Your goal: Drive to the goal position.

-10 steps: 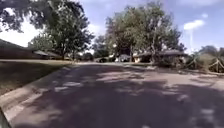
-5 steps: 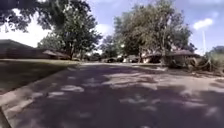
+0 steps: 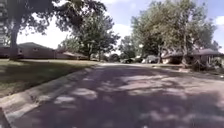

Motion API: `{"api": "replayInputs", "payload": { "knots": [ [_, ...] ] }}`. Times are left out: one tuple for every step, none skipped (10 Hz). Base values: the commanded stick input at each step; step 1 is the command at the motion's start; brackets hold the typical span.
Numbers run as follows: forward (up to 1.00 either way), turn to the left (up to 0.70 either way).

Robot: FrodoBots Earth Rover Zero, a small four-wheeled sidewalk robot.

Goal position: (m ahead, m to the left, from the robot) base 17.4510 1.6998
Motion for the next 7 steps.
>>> {"api": "replayInputs", "payload": {
  "knots": [
    [1.0,0.0],
    [1.0,0.0],
    [1.0,0.0],
    [1.0,0.0],
    [1.0,0.0],
    [1.0,0.0],
    [1.0,0.0]
  ]
}}
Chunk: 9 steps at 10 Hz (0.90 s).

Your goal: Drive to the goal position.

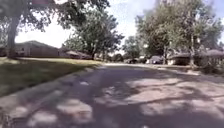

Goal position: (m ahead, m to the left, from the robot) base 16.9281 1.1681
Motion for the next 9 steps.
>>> {"api": "replayInputs", "payload": {
  "knots": [
    [1.0,0.0],
    [1.0,0.0],
    [1.0,0.0],
    [1.0,0.0],
    [1.0,0.0],
    [1.0,0.0],
    [1.0,0.0],
    [1.0,0.03],
    [1.0,0.03]
  ]
}}
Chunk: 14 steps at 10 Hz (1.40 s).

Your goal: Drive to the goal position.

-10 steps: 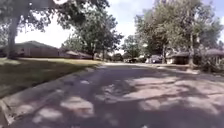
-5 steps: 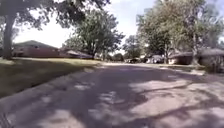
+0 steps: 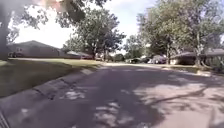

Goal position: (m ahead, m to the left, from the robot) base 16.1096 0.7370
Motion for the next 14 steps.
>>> {"api": "replayInputs", "payload": {
  "knots": [
    [1.0,0.03],
    [1.0,0.02],
    [1.0,0.0],
    [1.0,0.0],
    [1.0,0.0],
    [1.0,0.0],
    [1.0,0.0],
    [1.0,0.0],
    [1.0,0.0],
    [1.0,0.0],
    [1.0,0.0],
    [1.0,0.0],
    [1.0,0.0],
    [1.0,0.0]
  ]
}}
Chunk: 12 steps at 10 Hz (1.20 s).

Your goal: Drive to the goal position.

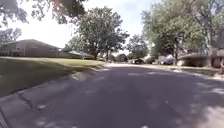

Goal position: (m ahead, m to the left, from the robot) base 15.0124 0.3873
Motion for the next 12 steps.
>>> {"api": "replayInputs", "payload": {
  "knots": [
    [1.0,0.0],
    [1.0,0.0],
    [1.0,0.0],
    [1.0,0.0],
    [1.0,0.0],
    [1.0,-0.02],
    [1.0,-0.23],
    [1.0,-0.36],
    [1.0,-0.27],
    [1.0,-0.07],
    [1.0,0.0],
    [1.0,0.0]
  ]
}}
